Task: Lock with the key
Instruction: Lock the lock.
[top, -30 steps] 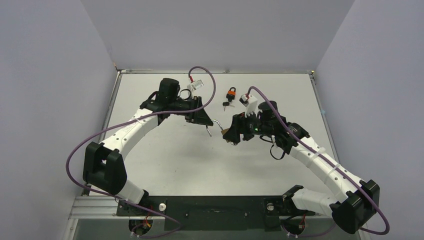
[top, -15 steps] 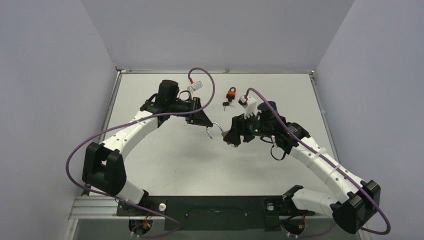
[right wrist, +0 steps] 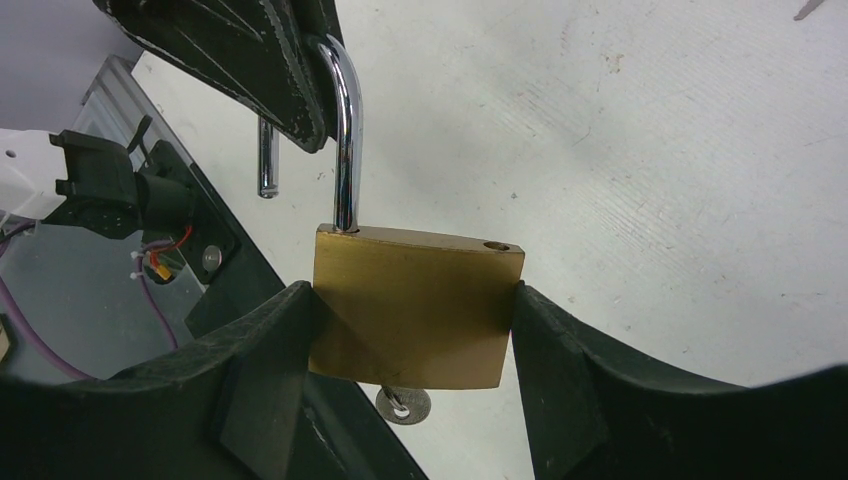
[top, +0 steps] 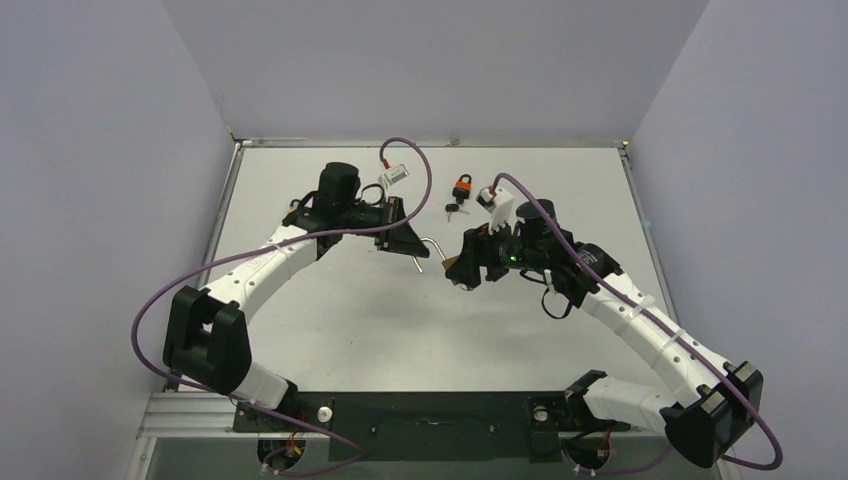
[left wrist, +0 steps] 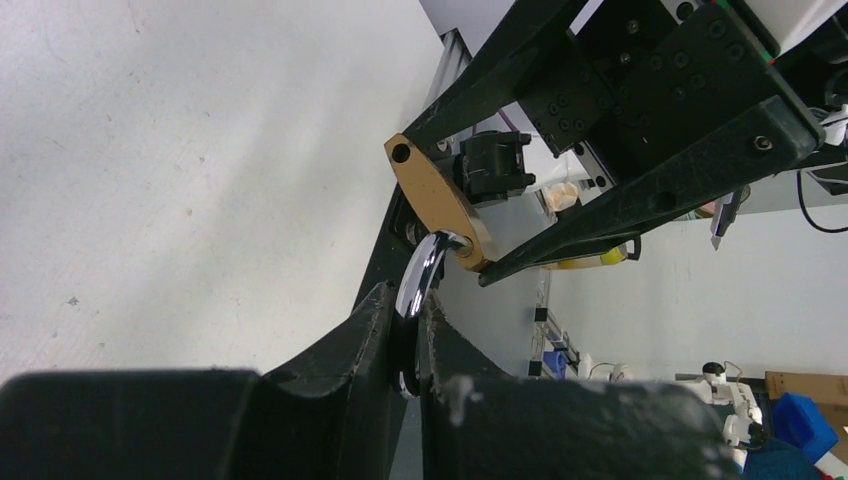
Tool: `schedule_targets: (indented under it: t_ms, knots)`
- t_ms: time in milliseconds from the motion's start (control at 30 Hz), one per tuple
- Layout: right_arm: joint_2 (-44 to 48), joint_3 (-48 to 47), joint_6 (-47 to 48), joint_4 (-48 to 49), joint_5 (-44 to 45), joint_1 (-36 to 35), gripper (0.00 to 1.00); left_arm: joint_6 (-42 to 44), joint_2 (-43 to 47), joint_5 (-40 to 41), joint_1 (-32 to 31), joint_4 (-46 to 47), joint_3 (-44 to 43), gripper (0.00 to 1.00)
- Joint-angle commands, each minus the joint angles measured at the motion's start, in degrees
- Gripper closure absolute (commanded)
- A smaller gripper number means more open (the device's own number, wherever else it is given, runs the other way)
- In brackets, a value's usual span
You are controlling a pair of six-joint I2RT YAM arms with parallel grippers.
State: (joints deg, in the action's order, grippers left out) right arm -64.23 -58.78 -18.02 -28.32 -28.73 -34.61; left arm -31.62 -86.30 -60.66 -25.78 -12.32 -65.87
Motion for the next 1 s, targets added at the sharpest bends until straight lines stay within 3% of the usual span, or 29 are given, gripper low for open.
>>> schedule_targets:
  t_ms: [0,33,100,233,467,833,967]
  knots:
    - [1.6,-4.2,-0.2,6.9,0.9,-0.4,0.83,-3.0,3.8,0.2,0.0,6.6,-0.1,1.00]
    - [1.9,-4.3,-0.6,7.0,2.0,-0.5,0.64,-4.0,4.8,0.9,0.0,9.0,0.1,1.00]
    - [2.8,-6.0,-1.1,7.1,8.4,-1.6,0.37,-8.2,7.0,3.4,0.0,13.2,0.6,1.00]
    - [5.9,-7.1,-3.2,10.2,17.6,-3.2,0.19,-13.6,12.4,11.2,-0.1,19.4,2.2,1.00]
    - [8.7,-5.0,-3.2,19.9,22.5,-3.8,0.12,-17.0,19.4,23.2,-0.3,19.5,0.1,1.00]
    - [3.8,-7.2,-2.7,35.9,7.3,-5.0,0.13,-26.4,25.1,31.2,-0.7,27.0,-2.9,1.00]
    - [0.2,-9.5,-3.4,38.1,3.4,-5.1,0.18,-30.0,25.9,32.7,-1.0,29.8,-4.5,1.00]
